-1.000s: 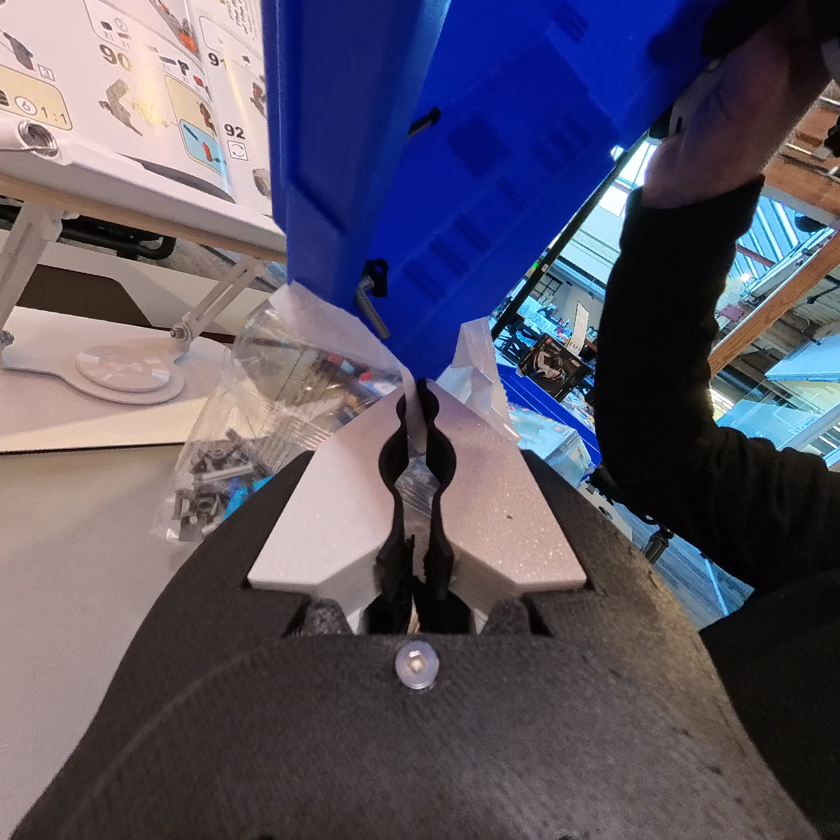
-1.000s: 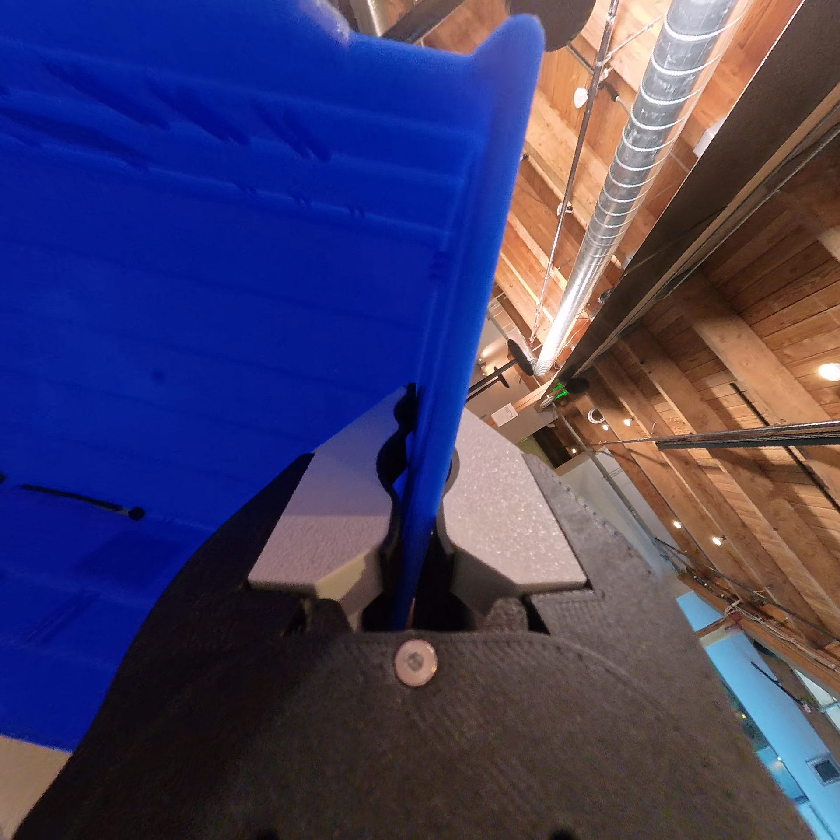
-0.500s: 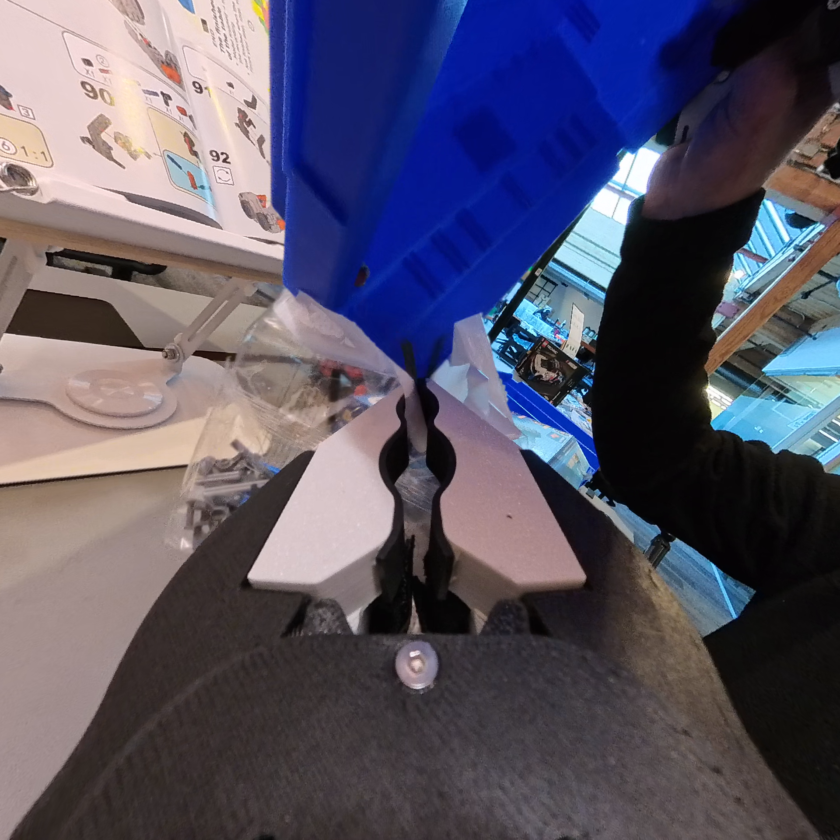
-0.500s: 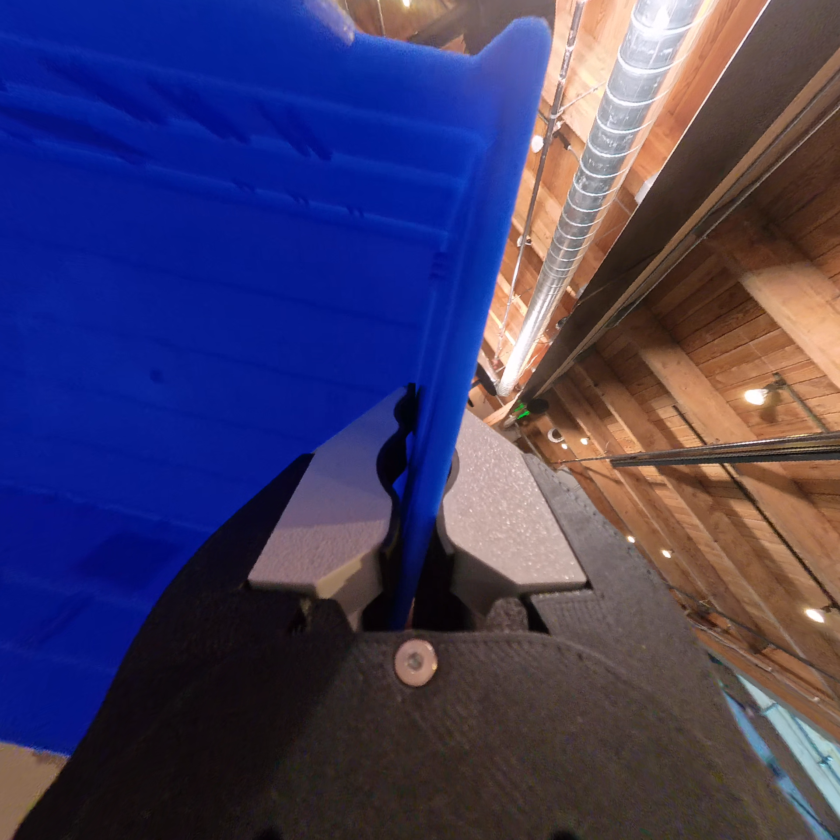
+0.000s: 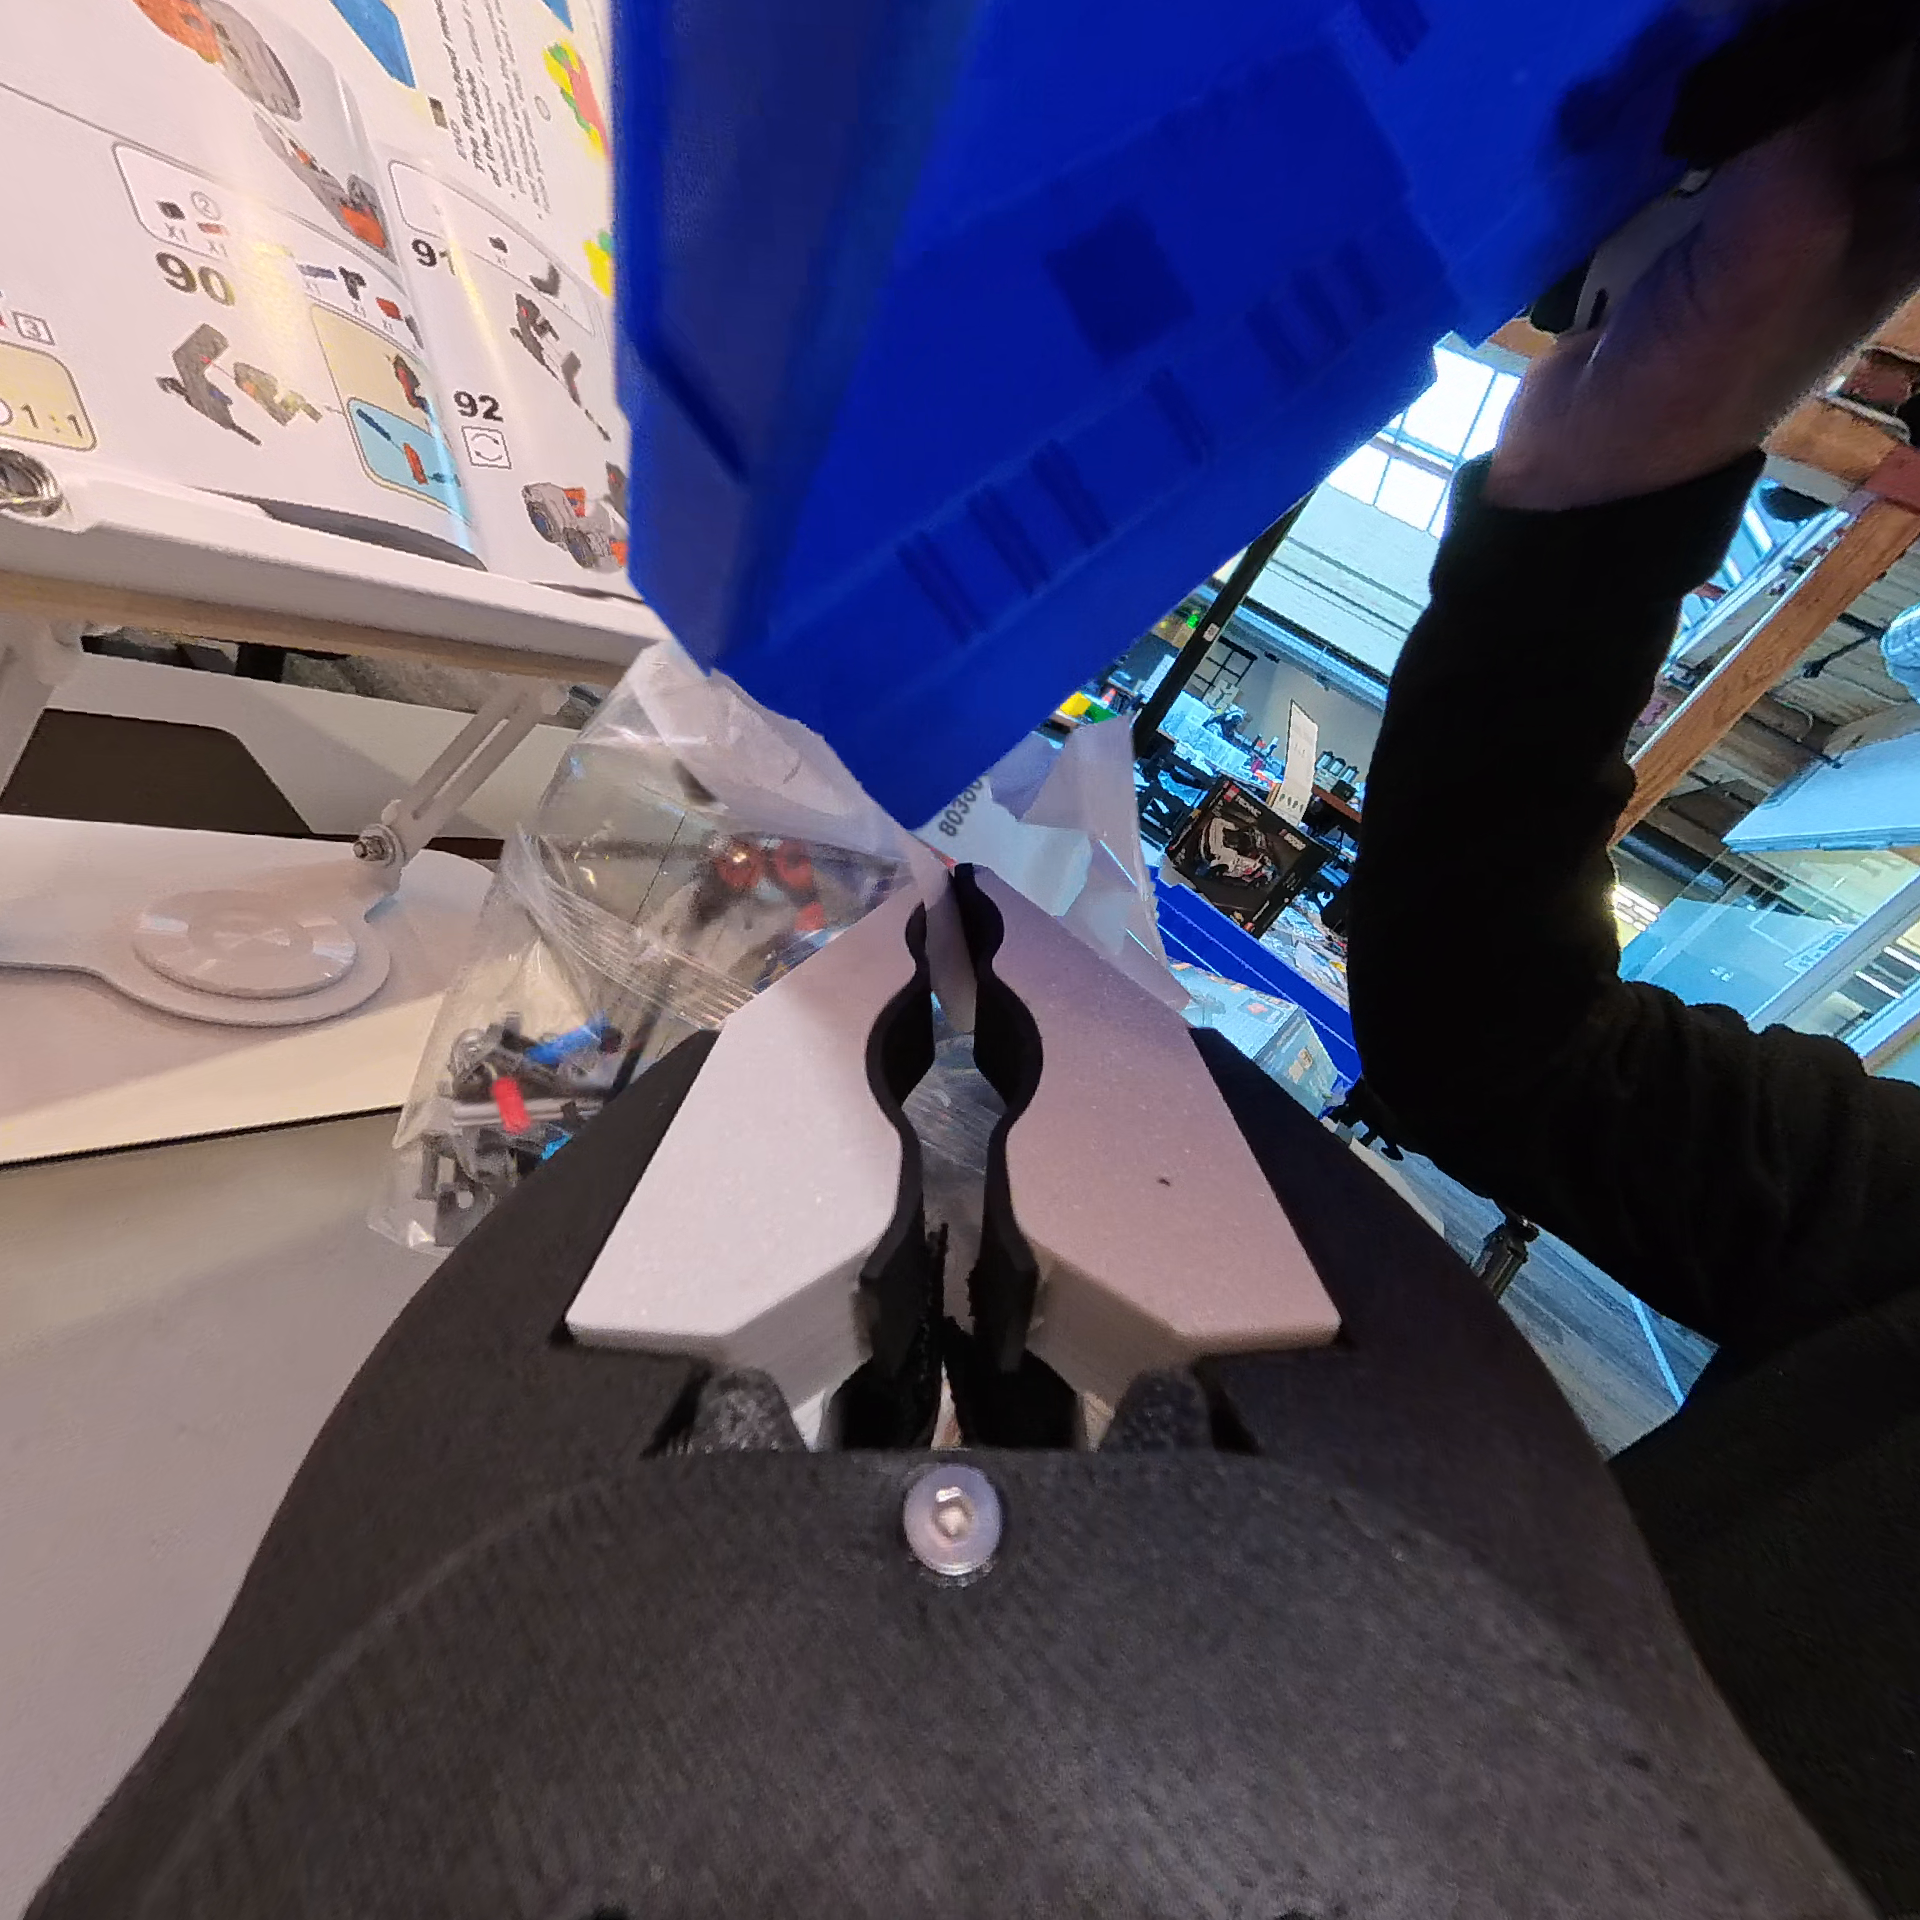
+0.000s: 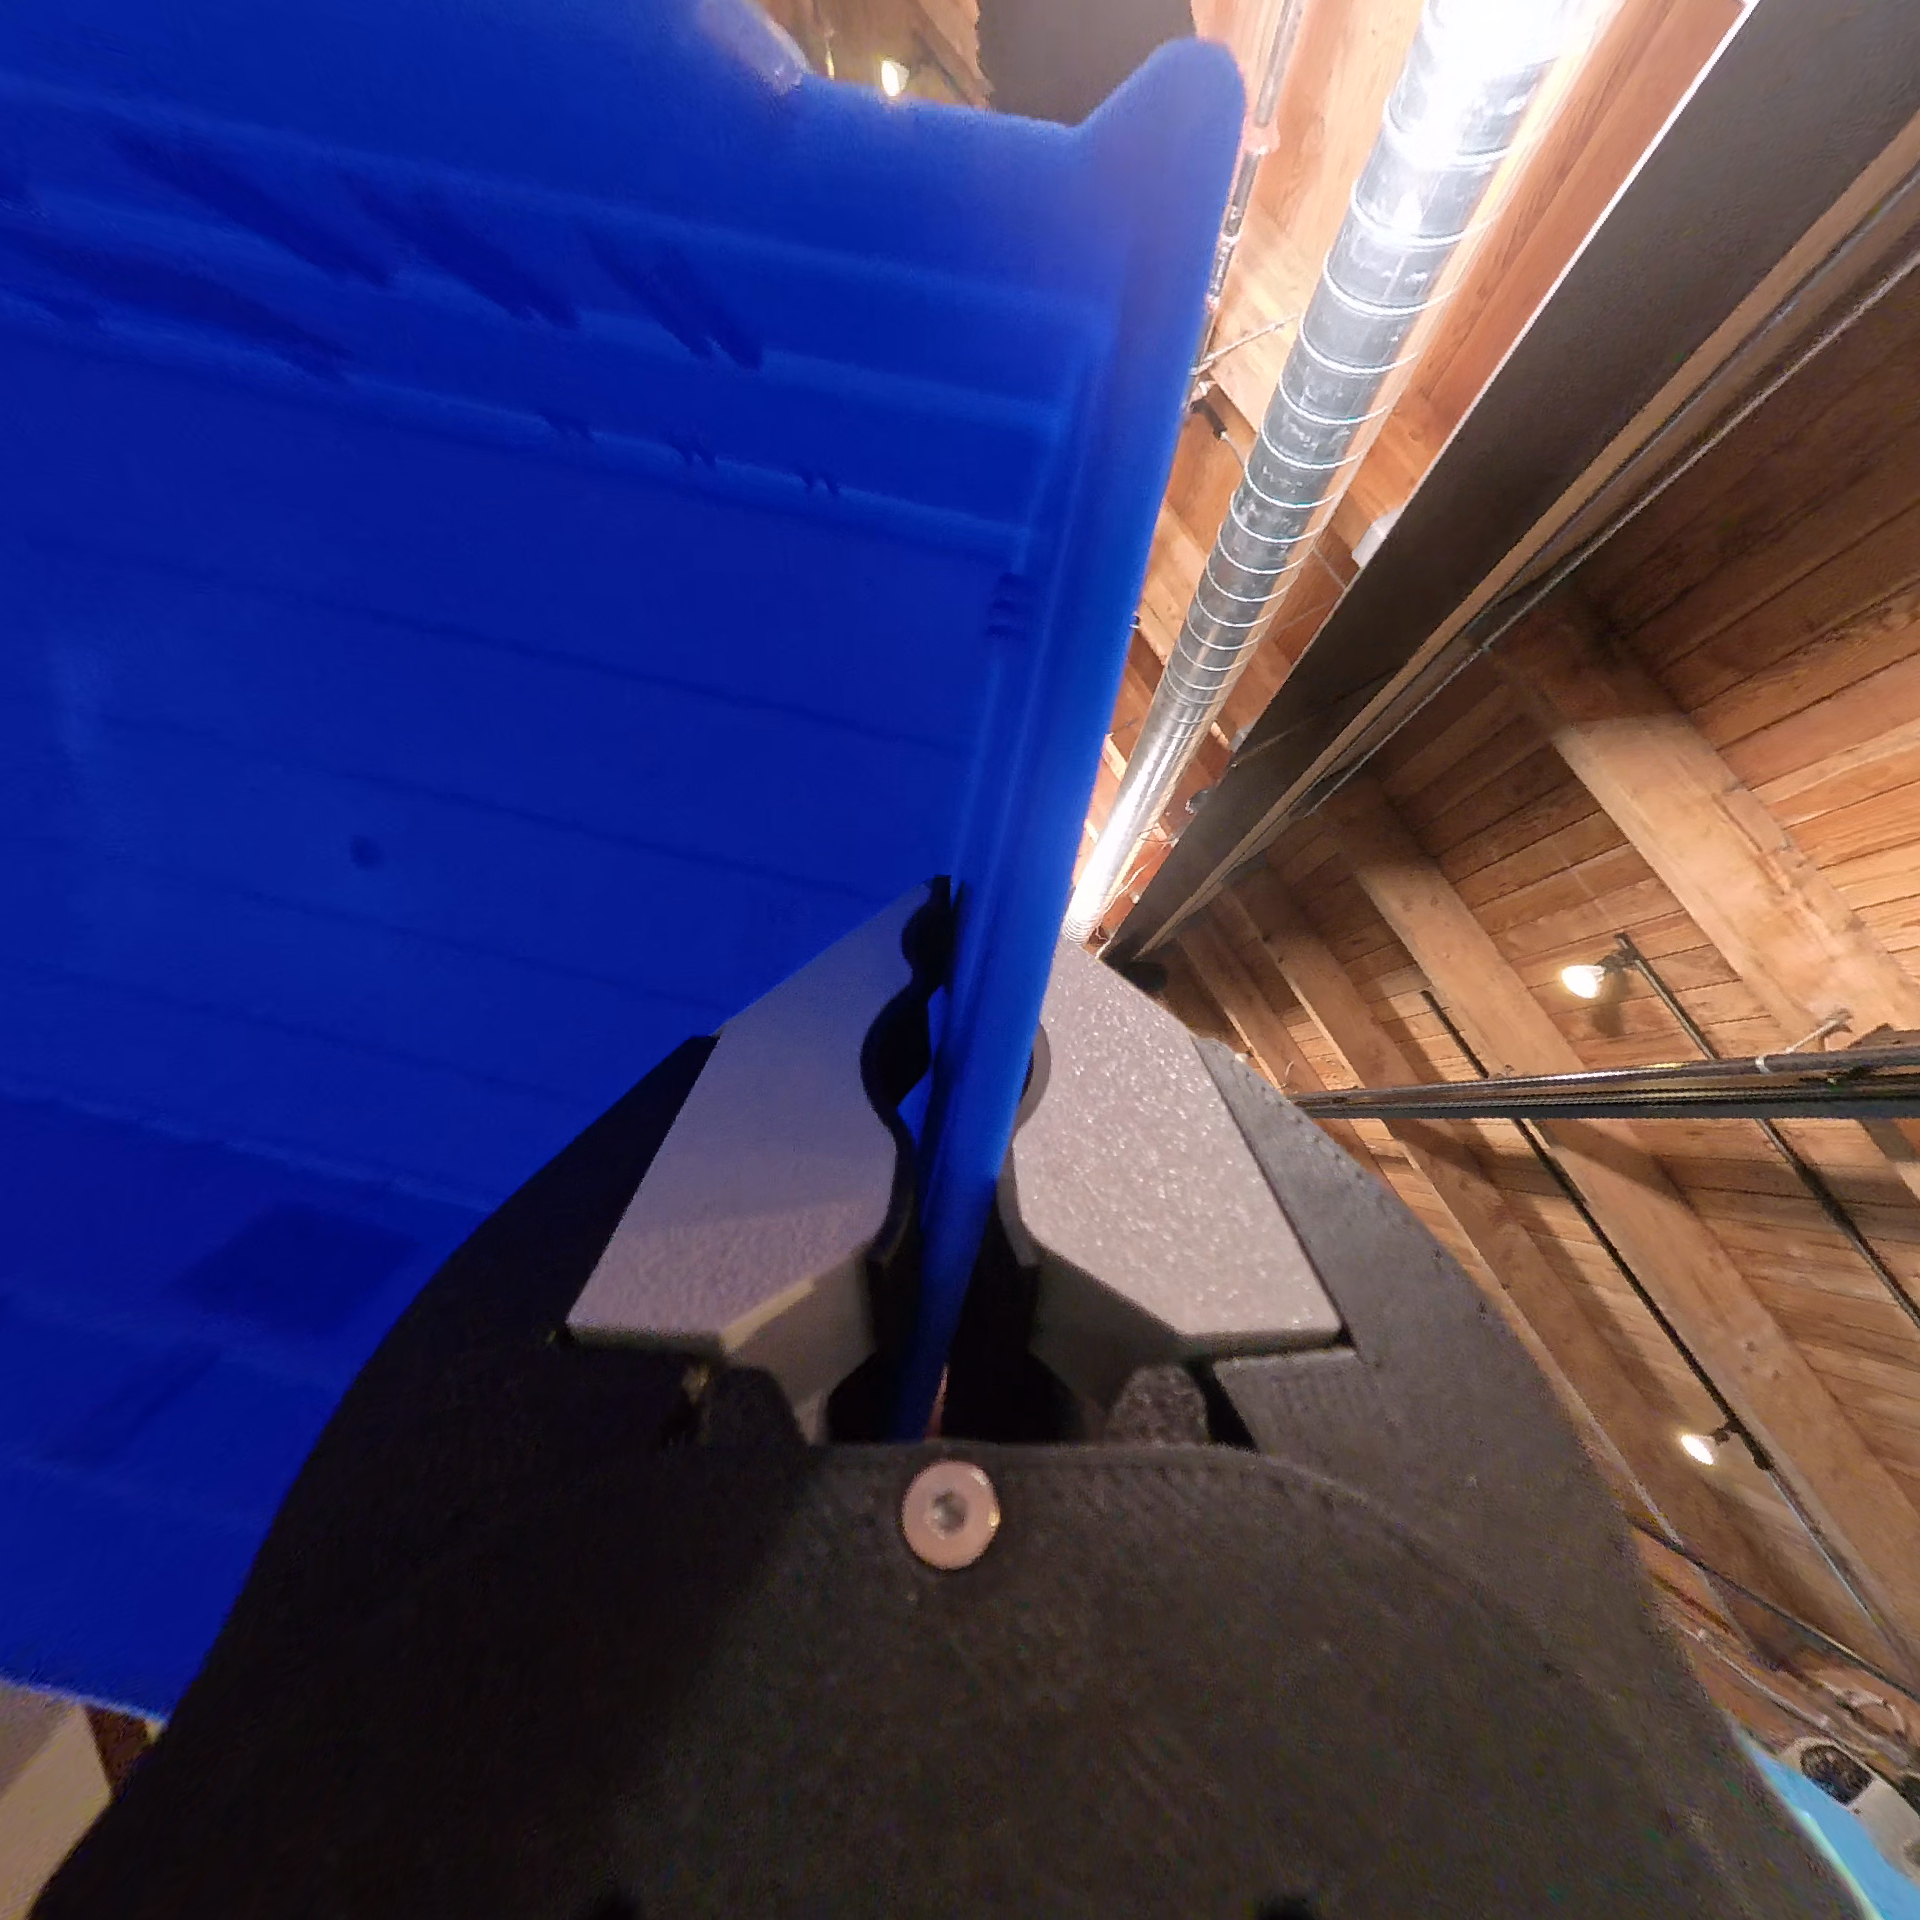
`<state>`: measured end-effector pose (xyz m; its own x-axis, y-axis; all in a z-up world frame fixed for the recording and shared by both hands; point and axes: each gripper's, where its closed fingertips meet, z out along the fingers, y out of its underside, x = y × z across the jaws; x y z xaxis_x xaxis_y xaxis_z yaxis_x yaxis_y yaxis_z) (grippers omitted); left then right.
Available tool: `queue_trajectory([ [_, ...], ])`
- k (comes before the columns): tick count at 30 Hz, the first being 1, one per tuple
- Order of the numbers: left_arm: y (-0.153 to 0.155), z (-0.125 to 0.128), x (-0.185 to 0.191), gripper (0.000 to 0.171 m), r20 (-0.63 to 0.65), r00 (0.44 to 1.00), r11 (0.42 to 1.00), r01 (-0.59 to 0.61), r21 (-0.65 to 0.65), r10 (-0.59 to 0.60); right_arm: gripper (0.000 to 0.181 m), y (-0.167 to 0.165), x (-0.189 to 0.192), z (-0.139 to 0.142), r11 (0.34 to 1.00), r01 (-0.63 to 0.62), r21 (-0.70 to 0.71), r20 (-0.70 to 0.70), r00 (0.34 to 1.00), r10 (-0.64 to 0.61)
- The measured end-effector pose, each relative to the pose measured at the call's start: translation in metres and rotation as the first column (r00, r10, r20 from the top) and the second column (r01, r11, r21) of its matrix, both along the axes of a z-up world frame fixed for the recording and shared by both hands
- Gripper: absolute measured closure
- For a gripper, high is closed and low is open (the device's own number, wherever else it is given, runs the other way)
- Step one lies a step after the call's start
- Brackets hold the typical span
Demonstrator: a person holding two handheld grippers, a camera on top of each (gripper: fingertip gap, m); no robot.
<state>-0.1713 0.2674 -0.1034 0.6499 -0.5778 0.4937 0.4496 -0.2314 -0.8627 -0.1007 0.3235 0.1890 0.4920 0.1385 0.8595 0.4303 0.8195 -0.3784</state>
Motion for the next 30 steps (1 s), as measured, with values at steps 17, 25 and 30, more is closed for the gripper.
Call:
queue_trajectory([
  [17, -0.006, 0.004, 0.006, 0.171, -0.007, 1.0, 1.0, 0.018, 0.009, -0.018, 0.181, 0.01, 0.006, 0.004, 0.995, 0.003, -0.095, -0.003, 1.0, -0.003],
  [25, -0.047, -0.002, 0.009, 0.171, -0.078, 0.997, 1.0, -0.001, 0.013, 0.002, 0.181, 0.077, 0.02, -0.01, 0.886, 0.029, -0.463, 0.016, 1.0, -0.025],
  [30, -0.084, -0.002, -0.013, 0.171, -0.096, 0.991, 0.995, -0.095, 0.041, 0.099, 0.181, 0.121, 0.043, -0.032, 0.775, 0.071, -0.628, 0.038, 0.997, -0.061],
])
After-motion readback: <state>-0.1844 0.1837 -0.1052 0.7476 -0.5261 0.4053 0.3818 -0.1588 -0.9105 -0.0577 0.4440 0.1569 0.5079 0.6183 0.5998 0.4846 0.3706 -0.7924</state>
